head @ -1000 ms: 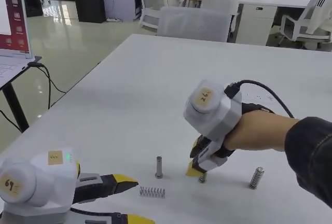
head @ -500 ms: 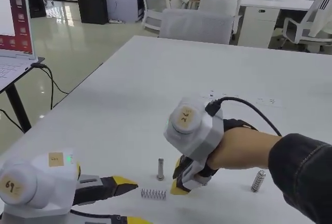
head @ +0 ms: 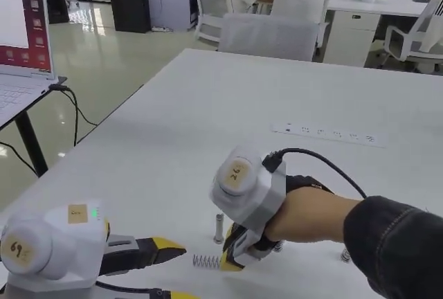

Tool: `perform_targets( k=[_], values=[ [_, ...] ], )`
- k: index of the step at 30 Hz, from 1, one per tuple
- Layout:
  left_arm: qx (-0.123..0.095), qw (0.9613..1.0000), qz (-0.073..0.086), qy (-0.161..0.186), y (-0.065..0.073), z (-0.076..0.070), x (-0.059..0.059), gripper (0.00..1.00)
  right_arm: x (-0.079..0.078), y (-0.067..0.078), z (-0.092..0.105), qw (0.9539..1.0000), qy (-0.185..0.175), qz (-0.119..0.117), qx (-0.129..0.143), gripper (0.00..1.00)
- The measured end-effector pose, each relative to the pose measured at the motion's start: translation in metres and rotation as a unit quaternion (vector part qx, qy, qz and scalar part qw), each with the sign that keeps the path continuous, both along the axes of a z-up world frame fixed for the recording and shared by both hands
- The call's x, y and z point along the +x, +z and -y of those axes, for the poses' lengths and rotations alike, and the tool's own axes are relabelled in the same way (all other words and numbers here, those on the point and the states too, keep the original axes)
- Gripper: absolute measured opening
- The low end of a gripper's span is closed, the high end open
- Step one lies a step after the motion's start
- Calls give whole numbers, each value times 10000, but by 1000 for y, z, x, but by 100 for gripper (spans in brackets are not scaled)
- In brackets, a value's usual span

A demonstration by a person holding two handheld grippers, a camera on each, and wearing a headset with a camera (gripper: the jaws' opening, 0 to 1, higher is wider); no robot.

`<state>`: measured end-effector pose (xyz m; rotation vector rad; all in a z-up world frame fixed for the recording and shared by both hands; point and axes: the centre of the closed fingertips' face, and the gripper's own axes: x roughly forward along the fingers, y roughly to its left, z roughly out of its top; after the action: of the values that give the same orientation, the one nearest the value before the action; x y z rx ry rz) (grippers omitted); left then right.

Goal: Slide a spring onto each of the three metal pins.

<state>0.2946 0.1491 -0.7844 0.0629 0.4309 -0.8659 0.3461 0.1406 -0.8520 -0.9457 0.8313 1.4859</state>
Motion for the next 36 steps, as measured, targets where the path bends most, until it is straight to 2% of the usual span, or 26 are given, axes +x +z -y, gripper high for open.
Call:
perform_targets(
  k=[3,15,20,24,36],
  values=[
    [3,10000,-5,11,0,-1,0,40,1,-4,0,9999,37,80,-70,11],
    [7,10000,-7,50,-1,-4,0,40,0,-16,0,9994,142,141,-266,8],
    [9,10000,-18,57,-2,-5,-1,40,-2,-15,3,9995,130,93,-286,8],
    [1,10000,-20,45,-2,-3,0,40,-7,-9,6,9996,119,40,-263,8],
    [6,9999,-1,-157,1,9,0,36,-27,28,30,9991,366,-24,-205,8]
  ],
)
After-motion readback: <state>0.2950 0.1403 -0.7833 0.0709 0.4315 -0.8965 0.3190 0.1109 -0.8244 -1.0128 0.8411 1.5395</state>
